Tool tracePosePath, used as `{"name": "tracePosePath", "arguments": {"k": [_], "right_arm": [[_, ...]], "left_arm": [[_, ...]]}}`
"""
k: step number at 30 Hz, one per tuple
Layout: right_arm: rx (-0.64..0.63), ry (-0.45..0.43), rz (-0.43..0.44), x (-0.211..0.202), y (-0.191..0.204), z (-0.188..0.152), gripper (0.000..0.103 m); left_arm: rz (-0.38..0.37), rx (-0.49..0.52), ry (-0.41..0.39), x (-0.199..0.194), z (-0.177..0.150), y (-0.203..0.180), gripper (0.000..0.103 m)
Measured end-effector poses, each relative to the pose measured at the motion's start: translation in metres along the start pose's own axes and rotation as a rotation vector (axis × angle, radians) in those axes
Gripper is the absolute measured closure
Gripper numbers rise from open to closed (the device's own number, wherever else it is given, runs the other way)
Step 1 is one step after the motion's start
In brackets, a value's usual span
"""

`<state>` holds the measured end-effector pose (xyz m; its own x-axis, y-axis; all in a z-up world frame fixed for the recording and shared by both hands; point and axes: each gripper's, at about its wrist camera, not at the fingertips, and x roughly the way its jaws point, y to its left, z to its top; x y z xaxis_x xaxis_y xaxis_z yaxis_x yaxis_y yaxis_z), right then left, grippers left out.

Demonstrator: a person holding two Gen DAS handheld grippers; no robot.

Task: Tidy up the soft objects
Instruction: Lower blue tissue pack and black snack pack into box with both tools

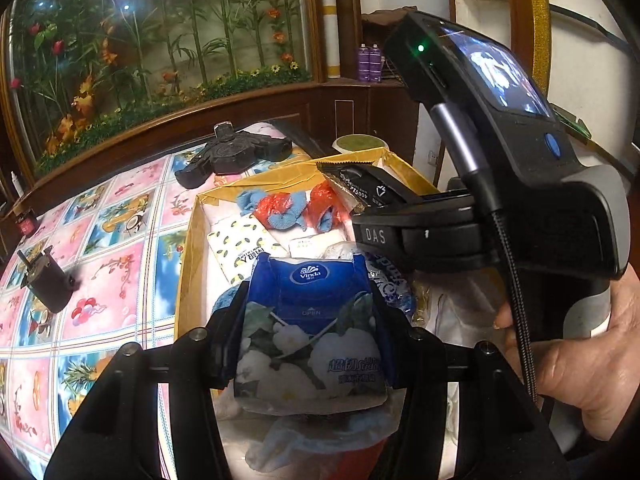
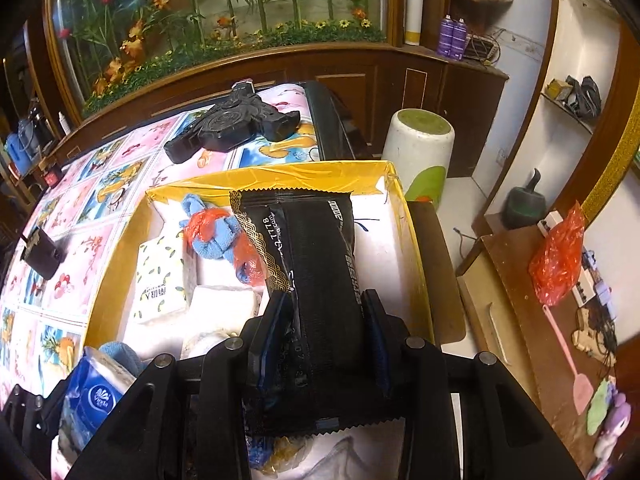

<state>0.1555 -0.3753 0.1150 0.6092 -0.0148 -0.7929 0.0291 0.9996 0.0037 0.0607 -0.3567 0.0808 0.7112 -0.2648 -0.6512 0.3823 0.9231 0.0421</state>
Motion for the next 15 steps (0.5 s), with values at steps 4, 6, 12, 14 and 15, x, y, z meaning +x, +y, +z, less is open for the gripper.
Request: {"name": "tracePosePath", "arguments": {"k": [4, 6, 12, 14, 15], "right_arm": [[-0.021, -0.008, -0.011, 0.001, -0.001, -0.011, 0.065], [-0.032, -0.010, -0.011, 0.002, -0.001, -0.014, 0.065], [-0.051, -0.010, -0.020, 0.005, 0.002, -0.012, 0.065], [-0.055, -0.014, -0.017, 0.006, 0.003, -0.012, 0.065], [-0.057, -0.014, -0.016, 0.006, 0.003, -0.012, 0.065]], "left_arm": [[0.005, -0.011, 0.001, 0.000, 0.001, 0.002, 0.052], [0.011, -0.012, 0.002, 0.000, 0.000, 0.001, 0.052], [0.016, -0.011, 0.002, 0.000, 0.000, 0.000, 0.052], [0.017, -0.008, 0.000, 0.000, 0.000, 0.000, 0.052], [0.016, -0.008, -0.001, 0.000, 0.000, 0.000, 0.052]]}}
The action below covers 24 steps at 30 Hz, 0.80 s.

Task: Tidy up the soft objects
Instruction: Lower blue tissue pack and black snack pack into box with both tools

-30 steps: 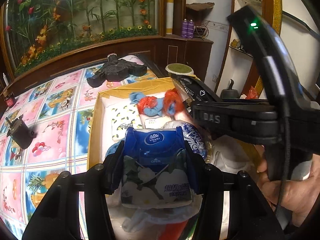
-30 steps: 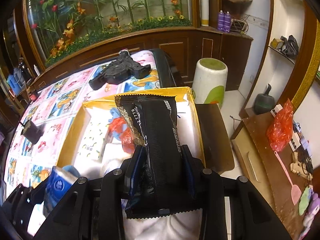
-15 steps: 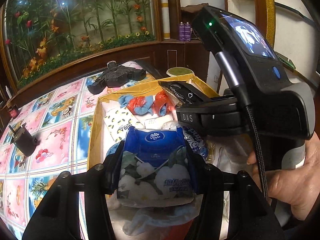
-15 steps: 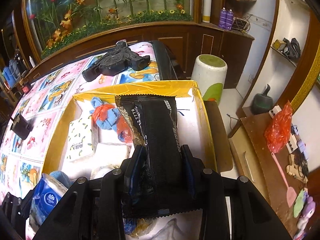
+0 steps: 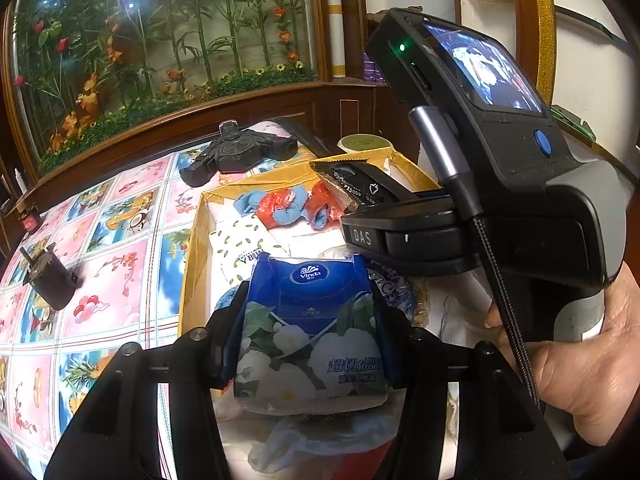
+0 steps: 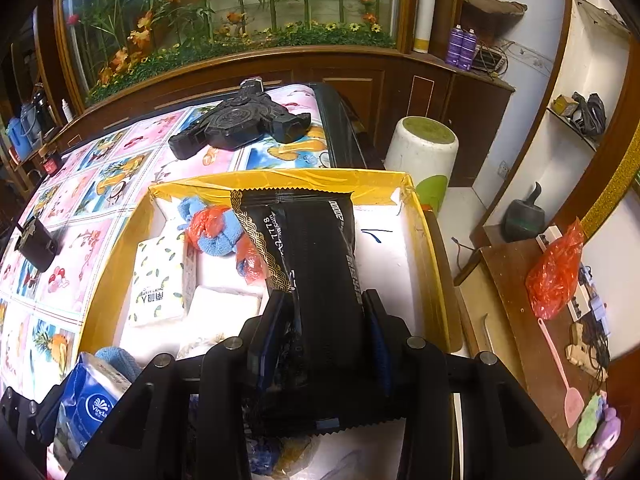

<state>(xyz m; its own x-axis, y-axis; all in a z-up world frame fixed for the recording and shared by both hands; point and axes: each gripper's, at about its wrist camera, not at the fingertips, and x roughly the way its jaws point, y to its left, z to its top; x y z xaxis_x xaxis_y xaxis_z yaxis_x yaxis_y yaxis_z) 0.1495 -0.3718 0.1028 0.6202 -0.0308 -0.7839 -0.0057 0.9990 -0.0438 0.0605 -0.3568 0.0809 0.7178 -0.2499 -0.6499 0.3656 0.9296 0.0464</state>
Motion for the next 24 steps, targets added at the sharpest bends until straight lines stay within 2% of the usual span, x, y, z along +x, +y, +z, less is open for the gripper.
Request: {"name": "tracePosePath", "arguments": {"k": [13, 24], "right_arm": [[-0.010, -0.010, 0.023, -0.0016, 0.0048, -0.0013, 0.065], [-0.011, -0.010, 0.039, 0.0003, 0.0052, -0.0001, 0.060]], "left_arm": [[0.003, -0.014, 0.002, -0.0012, 0.0001, 0.0018, 0.052], [0.002, -0.009, 0.000, -0.0012, 0.0006, 0.0015, 0.052]]}}
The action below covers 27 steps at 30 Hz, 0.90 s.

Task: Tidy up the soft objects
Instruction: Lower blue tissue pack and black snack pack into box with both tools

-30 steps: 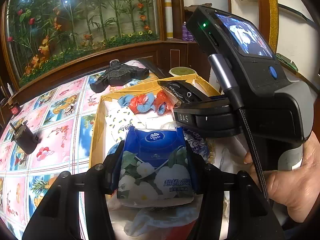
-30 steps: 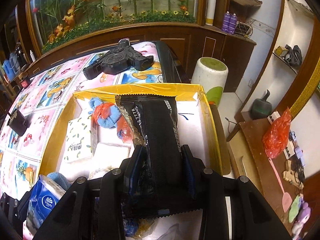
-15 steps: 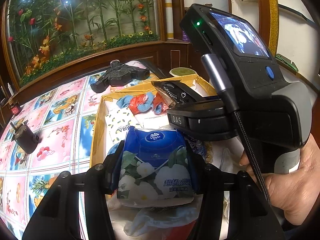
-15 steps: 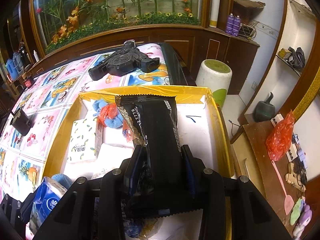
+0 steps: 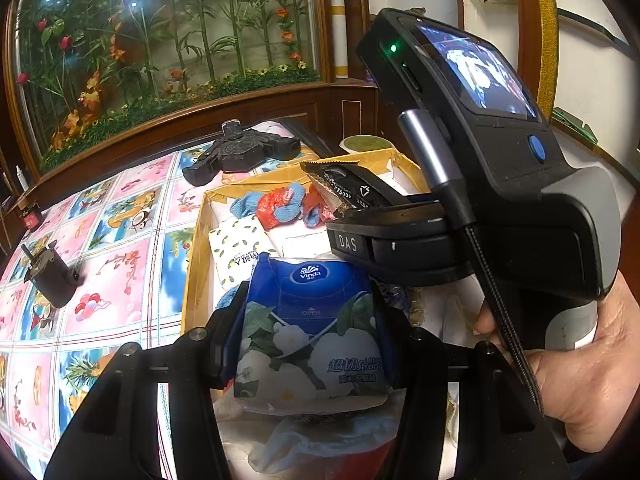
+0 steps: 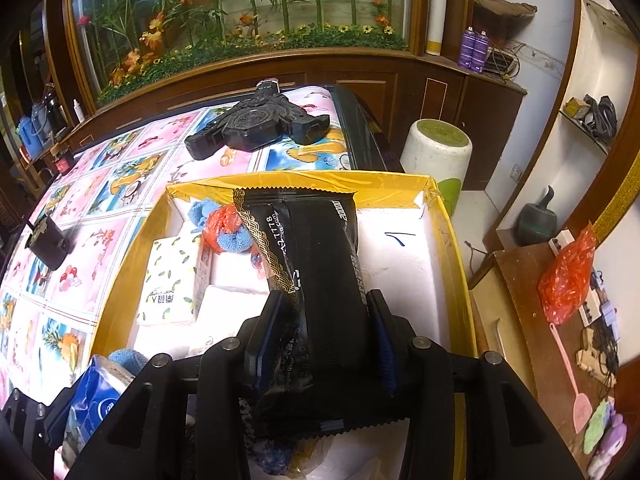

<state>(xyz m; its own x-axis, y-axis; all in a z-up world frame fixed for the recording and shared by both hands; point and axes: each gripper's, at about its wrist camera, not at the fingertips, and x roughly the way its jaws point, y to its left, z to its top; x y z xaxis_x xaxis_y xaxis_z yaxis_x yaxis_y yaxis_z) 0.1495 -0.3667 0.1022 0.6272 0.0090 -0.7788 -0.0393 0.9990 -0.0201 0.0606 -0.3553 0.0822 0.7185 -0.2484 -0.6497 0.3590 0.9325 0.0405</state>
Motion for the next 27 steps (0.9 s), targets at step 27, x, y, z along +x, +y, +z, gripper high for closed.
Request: {"name": "tracePosePath", "arguments": {"k": [27], "right_arm": [[0.013, -0.003, 0.003, -0.0097, 0.0052, -0.0050, 0.060]], "left_arm": [[-0.002, 0.005, -0.005, -0.0010, -0.0008, 0.0001, 0.052]]}}
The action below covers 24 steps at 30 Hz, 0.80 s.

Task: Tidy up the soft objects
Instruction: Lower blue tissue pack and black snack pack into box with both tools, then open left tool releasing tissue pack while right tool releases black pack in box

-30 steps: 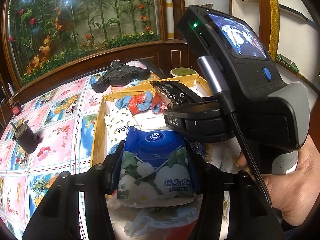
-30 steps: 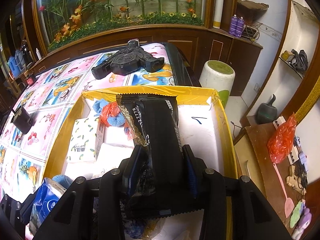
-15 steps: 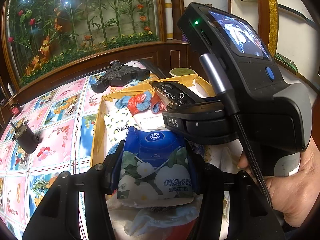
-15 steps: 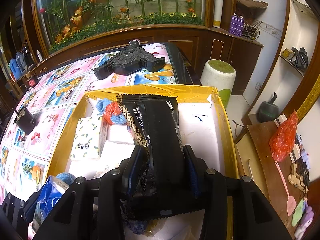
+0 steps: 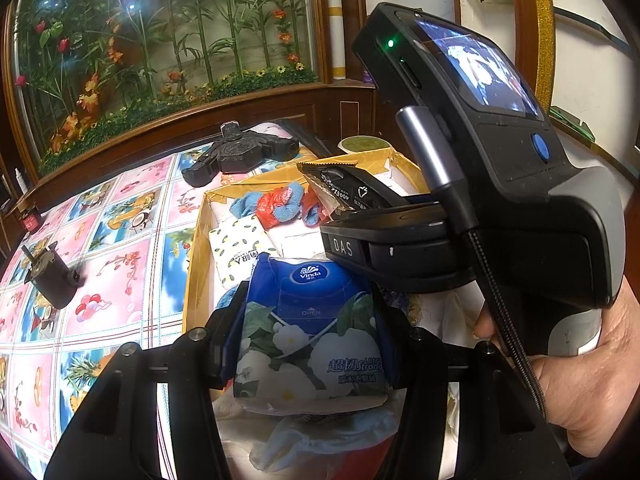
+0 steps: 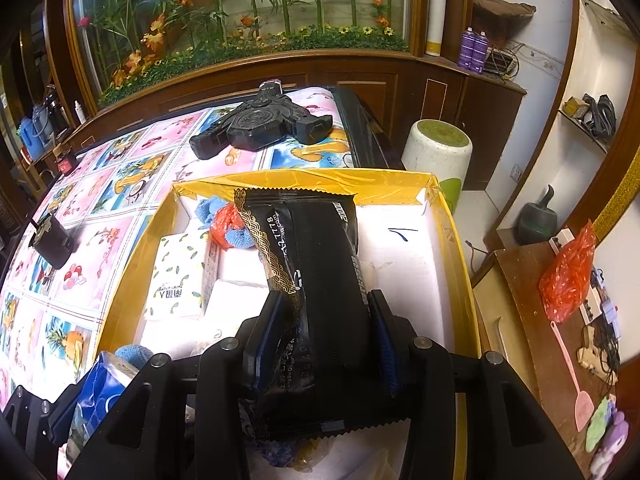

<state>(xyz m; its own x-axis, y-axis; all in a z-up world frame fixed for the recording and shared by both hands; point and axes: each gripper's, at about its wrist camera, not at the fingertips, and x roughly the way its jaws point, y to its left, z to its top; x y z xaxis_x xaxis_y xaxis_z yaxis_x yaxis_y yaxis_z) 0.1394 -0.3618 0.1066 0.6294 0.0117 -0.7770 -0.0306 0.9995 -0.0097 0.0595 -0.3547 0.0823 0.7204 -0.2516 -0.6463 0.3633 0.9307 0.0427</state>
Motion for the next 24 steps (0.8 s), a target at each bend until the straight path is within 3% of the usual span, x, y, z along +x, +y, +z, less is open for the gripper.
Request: {"name": "tracePosePath", "arguments": {"k": [9, 15, 20, 24], "right_arm": [[0.001, 0.001, -0.001, -0.001, 0.003, 0.000, 0.056], [0.001, -0.001, 0.003, -0.003, 0.004, -0.002, 0.045], [0.002, -0.021, 0.013, -0.014, 0.008, -0.004, 0.030], [-0.003, -0.047, 0.012, -0.028, 0.014, -0.007, 0.027]], "left_arm": [[0.001, 0.003, 0.002, 0.001, 0.001, 0.000, 0.050], [0.000, -0.001, -0.004, -0.003, 0.000, 0.003, 0.046], [-0.018, -0.004, -0.012, -0.010, -0.004, 0.006, 0.046], [-0.024, 0.002, -0.018, -0.018, -0.007, 0.007, 0.046]]}}
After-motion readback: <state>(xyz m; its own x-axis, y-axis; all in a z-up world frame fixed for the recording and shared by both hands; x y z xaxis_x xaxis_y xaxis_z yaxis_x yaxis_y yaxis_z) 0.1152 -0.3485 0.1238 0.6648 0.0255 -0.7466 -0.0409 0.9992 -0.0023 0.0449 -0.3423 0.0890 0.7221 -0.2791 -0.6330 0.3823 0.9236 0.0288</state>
